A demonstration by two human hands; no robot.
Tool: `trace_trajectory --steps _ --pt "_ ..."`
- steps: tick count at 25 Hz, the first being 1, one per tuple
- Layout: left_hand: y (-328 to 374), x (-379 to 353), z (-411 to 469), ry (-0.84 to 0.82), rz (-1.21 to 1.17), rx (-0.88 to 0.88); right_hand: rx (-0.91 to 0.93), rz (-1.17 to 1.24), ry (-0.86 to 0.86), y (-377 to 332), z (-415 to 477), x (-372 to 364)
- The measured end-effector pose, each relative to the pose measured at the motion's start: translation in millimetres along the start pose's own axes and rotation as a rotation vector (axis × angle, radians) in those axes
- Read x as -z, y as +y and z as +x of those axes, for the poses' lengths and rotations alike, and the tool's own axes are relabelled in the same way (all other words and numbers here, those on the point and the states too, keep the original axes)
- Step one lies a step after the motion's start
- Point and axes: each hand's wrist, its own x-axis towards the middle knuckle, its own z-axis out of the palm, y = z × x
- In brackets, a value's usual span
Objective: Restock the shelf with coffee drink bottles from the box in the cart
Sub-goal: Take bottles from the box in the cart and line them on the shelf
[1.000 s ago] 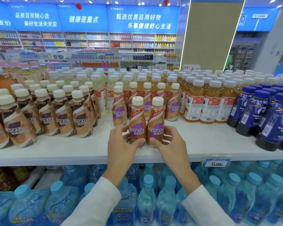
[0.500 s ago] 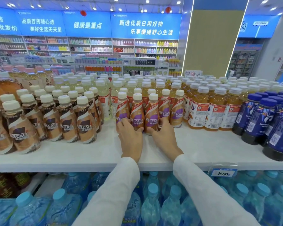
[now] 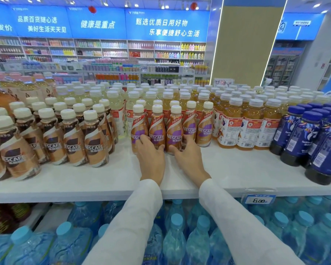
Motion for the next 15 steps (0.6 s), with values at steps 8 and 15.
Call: trace_trajectory --steps 8,15 --pt "-0.4 -1.0 0.3 0.013 -0.025 0.012 0.02 -0.067 0.004 2.8 3.4 -5.3" --pt "-10.3 12.0 -10.4 -0.035 -0.066 0.009 0.023 -0.141 -0.112 -2.7 -21.6 15.4"
